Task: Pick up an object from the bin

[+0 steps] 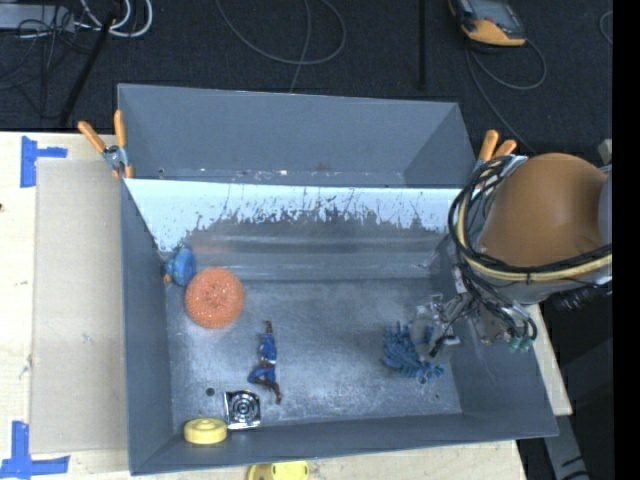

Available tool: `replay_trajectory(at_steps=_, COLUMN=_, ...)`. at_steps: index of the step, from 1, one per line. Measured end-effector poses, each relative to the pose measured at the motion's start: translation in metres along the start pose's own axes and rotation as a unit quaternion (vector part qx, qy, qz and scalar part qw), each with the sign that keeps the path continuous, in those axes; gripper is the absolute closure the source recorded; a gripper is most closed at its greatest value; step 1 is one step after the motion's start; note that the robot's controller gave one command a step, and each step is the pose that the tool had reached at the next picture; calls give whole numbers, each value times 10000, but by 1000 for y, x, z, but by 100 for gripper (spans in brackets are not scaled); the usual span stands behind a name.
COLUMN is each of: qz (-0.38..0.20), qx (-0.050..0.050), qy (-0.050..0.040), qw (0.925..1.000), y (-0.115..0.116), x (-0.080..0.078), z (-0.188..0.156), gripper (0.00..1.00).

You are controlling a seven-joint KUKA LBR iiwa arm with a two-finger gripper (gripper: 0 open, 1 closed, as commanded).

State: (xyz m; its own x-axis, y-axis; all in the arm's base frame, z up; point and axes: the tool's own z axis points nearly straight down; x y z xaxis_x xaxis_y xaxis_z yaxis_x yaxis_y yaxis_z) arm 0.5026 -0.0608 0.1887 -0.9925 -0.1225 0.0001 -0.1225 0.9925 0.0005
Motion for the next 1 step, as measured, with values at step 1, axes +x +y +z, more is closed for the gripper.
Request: replay_trajectory(at_steps=1, qz=6, qx=-1, qy=0, qw=10000, y=0, x=0, z=0, gripper=100)
